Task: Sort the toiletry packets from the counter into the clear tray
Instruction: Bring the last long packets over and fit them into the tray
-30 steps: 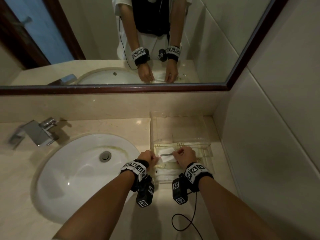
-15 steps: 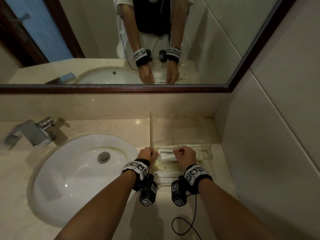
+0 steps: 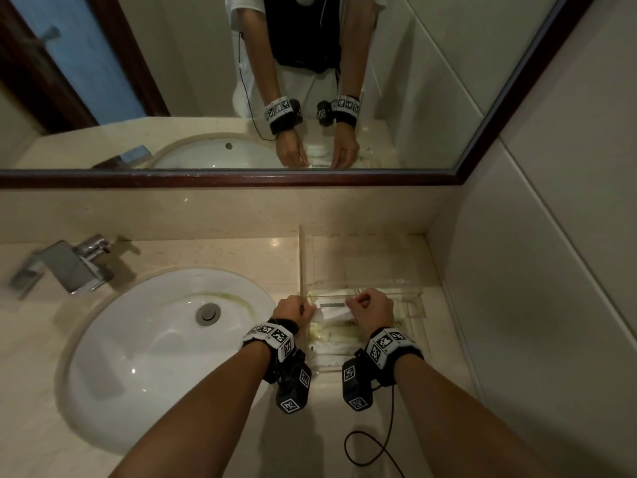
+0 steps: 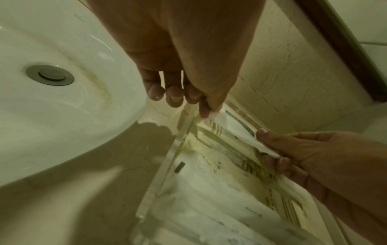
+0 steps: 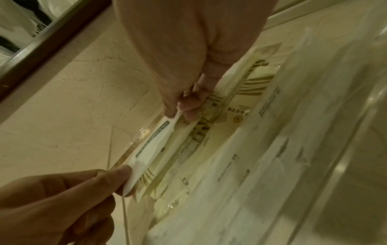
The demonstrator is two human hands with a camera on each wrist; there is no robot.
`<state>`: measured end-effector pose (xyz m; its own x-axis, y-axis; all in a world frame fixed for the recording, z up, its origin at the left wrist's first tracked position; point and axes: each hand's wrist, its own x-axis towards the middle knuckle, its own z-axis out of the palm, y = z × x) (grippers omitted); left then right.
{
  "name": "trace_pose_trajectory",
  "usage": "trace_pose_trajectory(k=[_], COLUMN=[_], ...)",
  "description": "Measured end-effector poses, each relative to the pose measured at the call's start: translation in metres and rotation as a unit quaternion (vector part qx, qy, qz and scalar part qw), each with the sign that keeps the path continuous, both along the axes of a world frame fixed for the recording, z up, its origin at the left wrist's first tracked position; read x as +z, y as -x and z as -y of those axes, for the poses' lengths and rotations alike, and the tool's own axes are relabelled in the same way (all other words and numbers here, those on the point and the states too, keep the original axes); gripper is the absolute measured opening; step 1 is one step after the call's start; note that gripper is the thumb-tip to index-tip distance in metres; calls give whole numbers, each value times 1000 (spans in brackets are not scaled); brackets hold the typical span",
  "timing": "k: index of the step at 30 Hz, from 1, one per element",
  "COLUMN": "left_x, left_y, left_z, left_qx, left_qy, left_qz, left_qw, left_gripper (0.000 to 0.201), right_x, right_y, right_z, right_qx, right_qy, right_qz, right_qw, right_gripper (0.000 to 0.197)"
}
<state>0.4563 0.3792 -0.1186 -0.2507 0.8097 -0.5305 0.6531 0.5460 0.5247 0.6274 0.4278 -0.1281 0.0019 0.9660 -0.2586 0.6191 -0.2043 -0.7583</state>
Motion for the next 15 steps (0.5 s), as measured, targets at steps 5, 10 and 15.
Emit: trace_pose_trajectory(k=[5, 10, 15], left_x=[11, 23, 43], left_y=[8, 24, 50], left_z=[3, 8, 18], left_qx=[20, 31, 37], left_qy=[-7, -23, -53], left_qz=[8, -5, -19], left_qw=[1000, 999, 998], left_gripper=[24, 23, 25], right_x=[8, 25, 51], right_y=[0, 6, 37], right_z=[0, -2, -6], right_qx=[22, 50, 120], right_qy=[9, 4, -14], right_qz=[55, 91, 102], right_qw=[998, 995, 987], right_gripper=[21, 23, 19])
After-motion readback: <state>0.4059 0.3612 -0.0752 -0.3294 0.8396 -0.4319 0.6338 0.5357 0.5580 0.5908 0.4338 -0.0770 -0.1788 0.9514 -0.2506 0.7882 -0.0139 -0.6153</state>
